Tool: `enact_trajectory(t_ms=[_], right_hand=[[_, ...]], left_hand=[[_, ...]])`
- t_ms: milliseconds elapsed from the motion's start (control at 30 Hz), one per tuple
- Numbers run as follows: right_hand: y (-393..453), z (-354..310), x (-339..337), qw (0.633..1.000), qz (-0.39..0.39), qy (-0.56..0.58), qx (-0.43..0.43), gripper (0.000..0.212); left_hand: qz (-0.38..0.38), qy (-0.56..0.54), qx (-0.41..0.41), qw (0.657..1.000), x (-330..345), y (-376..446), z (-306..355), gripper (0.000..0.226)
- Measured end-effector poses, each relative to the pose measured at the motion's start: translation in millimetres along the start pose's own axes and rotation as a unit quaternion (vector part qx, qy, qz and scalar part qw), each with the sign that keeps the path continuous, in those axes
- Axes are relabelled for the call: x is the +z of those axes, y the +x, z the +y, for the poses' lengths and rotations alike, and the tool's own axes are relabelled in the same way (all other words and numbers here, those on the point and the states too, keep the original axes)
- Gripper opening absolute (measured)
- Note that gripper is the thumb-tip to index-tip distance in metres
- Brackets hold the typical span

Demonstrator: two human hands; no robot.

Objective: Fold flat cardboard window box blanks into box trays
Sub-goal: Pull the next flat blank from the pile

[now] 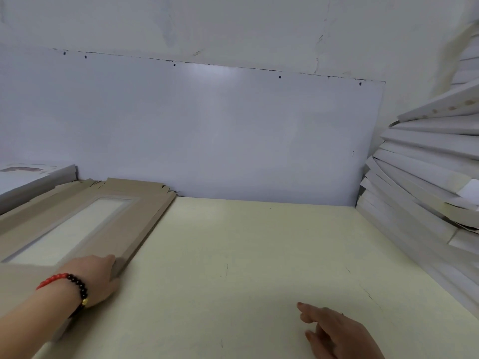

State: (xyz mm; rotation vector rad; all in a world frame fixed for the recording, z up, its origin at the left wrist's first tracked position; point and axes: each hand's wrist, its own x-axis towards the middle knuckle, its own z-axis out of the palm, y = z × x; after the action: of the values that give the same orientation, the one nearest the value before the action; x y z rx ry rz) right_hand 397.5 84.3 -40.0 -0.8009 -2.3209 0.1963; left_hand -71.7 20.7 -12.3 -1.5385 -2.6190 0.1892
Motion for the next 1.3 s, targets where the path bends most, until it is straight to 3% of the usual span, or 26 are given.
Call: enact_trajectory(t_ms=[100, 467, 800, 1033, 1200, 1300], right_hand=[[0, 0, 0, 1.000, -0.003, 0.000, 0.000, 0.084], [-1, 3, 1, 1.000, 0.001, 0.004, 0.000, 0.080], [-2, 4, 2, 1.000, -0.003, 0.002, 0.004, 0.079], [-2, 6, 3, 1.000, 0.000, 0.000, -0.005, 0.081], [-1, 5, 3, 1.000, 0.003, -0.006, -0.006, 0.081], [-1, 4, 2, 1.000, 0.004, -0.009, -0.006, 0.081]], left_hand=[[-0.004, -0.006, -0.002, 1.000, 2, 0, 7, 0.049], [-0.007, -0.022, -0.024, 0.999, -6, 8, -2, 0.025], [-0.003, -0.047, -0.083, 0.995, -10, 13, -6, 0.040], [0.011, -0.091, -0.176, 0.980, 4, 39, -35, 0.026], [-0.006, -0.070, -0.175, 0.982, -4, 41, -31, 0.012], [-0.026, -0.038, -0.158, 0.986, -7, 45, -14, 0.019]])
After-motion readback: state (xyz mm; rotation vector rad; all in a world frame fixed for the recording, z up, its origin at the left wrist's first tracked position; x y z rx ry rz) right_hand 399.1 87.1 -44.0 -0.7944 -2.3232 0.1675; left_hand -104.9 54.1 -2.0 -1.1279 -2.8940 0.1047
